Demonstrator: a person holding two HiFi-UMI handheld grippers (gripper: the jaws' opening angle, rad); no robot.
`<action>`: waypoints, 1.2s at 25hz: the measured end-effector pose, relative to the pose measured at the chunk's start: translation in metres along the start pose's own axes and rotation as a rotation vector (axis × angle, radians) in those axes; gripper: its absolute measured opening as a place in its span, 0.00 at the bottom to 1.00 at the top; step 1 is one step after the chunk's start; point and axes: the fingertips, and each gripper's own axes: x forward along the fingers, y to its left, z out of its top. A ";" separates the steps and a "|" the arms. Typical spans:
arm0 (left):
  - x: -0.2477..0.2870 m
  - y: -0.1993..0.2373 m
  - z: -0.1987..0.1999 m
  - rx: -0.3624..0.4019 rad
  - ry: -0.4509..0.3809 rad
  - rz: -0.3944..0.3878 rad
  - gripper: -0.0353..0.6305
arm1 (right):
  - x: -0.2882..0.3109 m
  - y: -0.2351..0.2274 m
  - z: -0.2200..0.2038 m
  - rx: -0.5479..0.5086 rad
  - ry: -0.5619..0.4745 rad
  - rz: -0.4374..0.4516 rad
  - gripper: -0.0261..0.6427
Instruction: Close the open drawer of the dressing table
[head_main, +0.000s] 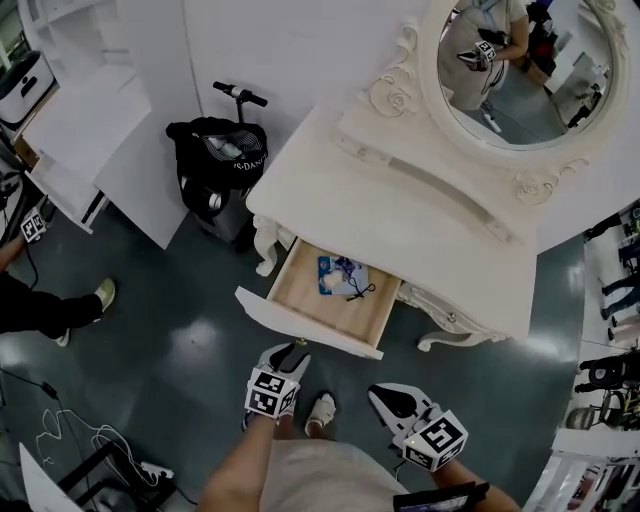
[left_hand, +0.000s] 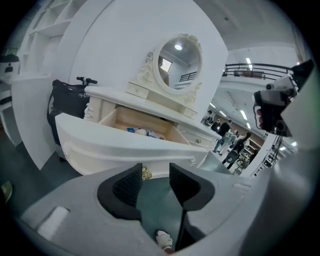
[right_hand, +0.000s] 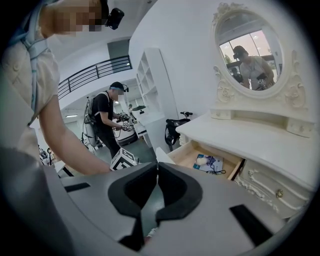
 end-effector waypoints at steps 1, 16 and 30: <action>0.003 0.001 0.000 0.005 0.005 0.003 0.29 | 0.000 -0.002 0.000 0.002 0.002 -0.002 0.06; 0.034 0.018 -0.015 0.020 0.122 0.044 0.29 | 0.012 -0.011 -0.010 0.031 0.034 0.001 0.06; 0.046 0.027 -0.017 0.027 0.188 0.044 0.24 | 0.021 -0.023 -0.010 0.058 0.050 -0.016 0.06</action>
